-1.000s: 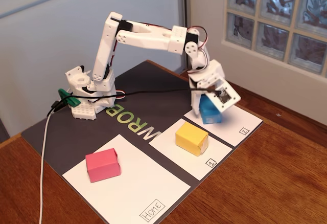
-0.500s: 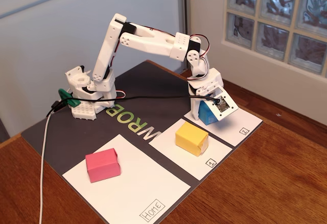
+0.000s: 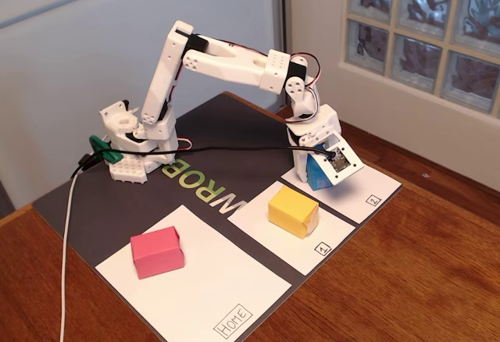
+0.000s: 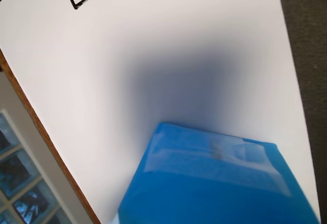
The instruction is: Move box blue to home
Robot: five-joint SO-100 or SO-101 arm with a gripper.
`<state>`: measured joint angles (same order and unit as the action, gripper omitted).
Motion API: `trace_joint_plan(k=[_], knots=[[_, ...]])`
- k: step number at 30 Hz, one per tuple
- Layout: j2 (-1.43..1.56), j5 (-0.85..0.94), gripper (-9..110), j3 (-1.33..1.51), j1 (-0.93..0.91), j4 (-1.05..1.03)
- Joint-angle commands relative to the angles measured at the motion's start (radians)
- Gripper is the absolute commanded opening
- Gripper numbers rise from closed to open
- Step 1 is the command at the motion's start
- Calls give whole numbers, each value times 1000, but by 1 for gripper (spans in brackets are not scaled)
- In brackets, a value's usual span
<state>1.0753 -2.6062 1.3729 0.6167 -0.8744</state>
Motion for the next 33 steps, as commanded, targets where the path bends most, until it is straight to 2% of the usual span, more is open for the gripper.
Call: trace_joint_plan(k=[1, 4, 12, 16, 23, 33], knots=[[35, -736, 0, -6, -3, -21], [44, -650, -1, -6, -3, -20], [72, -640, 0, -6, -8, -21], [121, -577, 0, -11, -28, -34], [233, -400, 1, -17, -54, -34], [367, -34, -1, -6, -81, -77]])
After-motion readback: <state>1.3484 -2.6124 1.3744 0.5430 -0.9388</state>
